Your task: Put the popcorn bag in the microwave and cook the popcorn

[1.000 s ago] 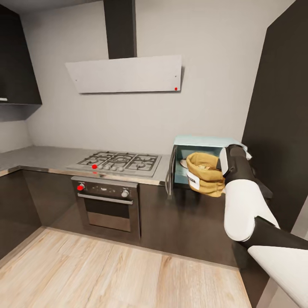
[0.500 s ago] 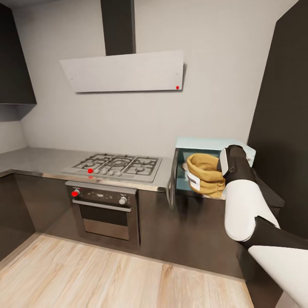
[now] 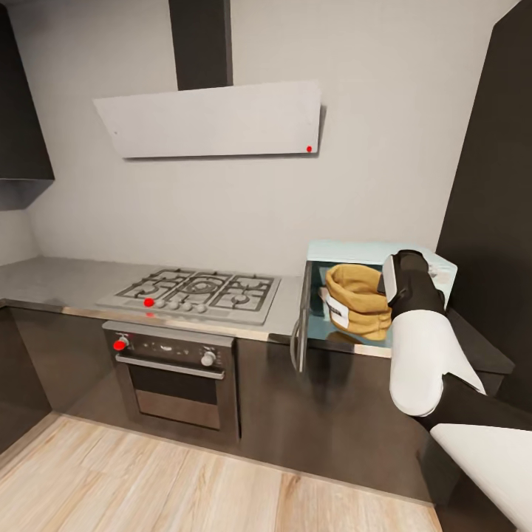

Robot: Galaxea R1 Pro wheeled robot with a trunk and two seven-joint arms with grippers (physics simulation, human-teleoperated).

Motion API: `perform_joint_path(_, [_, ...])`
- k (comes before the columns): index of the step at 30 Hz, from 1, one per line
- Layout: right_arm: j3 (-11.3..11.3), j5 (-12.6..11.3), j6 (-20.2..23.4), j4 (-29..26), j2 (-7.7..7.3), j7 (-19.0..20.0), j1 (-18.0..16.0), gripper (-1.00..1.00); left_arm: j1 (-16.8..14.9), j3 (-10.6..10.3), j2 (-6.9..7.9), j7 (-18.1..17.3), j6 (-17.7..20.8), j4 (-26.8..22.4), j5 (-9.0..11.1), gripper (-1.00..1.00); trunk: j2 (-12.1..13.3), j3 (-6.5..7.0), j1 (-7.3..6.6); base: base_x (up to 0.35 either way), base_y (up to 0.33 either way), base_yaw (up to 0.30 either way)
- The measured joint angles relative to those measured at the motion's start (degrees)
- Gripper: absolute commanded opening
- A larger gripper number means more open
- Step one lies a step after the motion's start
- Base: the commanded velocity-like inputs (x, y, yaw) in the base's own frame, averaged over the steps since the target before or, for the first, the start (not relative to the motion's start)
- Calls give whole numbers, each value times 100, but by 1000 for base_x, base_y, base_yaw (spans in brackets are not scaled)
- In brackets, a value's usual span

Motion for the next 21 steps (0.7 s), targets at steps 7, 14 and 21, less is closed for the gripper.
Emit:
perform_joint_path(7, [-6, -22, 6, -23, 1, 2, 3, -100, 0, 20, -4, -2, -2, 0, 5, 100, 1, -1, 0, 0, 0, 0])
perform_joint_path(14, [0, 18, 0, 25, 0, -21, 1, -100, 0, -2, 3, -2, 14, 0, -14, 100, -1, 0, -3, 211, 0, 0])
perform_joint_path(21, [0, 18, 0, 32, 0, -22, -3, -100, 0, -2, 3, -2, 14, 0, -15, 100, -1, 0, -3, 320, 0, 0])
